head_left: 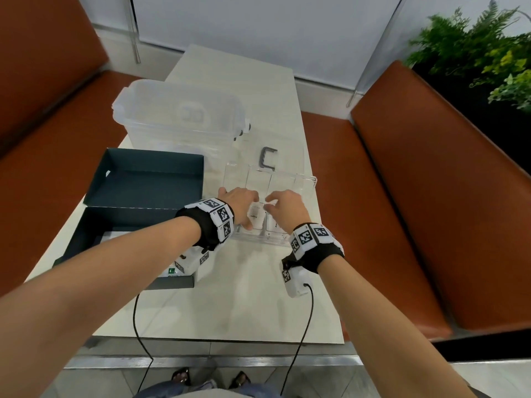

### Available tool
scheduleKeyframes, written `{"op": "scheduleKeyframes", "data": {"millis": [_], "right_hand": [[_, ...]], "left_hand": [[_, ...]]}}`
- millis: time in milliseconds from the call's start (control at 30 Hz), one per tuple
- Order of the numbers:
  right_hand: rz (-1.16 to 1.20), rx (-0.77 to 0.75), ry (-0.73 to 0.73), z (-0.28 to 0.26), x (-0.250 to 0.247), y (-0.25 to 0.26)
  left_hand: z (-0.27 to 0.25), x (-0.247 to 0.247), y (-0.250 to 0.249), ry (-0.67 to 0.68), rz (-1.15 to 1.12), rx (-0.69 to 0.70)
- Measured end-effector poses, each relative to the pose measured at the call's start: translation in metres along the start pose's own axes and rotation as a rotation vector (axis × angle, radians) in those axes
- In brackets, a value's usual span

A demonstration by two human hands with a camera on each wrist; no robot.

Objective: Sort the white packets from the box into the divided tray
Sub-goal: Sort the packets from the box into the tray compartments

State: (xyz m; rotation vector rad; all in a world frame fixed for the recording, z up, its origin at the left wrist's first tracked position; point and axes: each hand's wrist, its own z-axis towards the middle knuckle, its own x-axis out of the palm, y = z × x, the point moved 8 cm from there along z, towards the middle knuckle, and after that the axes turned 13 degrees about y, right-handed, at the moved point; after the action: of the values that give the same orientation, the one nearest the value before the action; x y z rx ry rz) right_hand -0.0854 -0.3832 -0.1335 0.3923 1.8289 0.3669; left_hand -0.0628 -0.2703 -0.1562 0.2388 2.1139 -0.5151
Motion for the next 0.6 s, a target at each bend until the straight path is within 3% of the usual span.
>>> {"op": "scheduleKeyframes", "data": {"millis": [133,367,533,600], "right_hand": [[-0.111,0.05,0.14,0.01,0.023,0.009],[-0.011,0.13,0.097,0.019,0.019,0.003],[0.18,0.13,0.047,0.013,0.009,-0.01],[0.471,0.123,-0.064,0.005,-0.002,-0.018]], "left_hand": [[-0.004,-0.001,0.006,-0.032,-0.097,0.004],[-0.009,-0.001,0.015,-0.088,-0.186,-0.002],[-0.014,-0.008,0.023,-0.163,-0.328,0.0],[-0.02,-0.015,0.027,-0.227,-0.471,0.002]]}}
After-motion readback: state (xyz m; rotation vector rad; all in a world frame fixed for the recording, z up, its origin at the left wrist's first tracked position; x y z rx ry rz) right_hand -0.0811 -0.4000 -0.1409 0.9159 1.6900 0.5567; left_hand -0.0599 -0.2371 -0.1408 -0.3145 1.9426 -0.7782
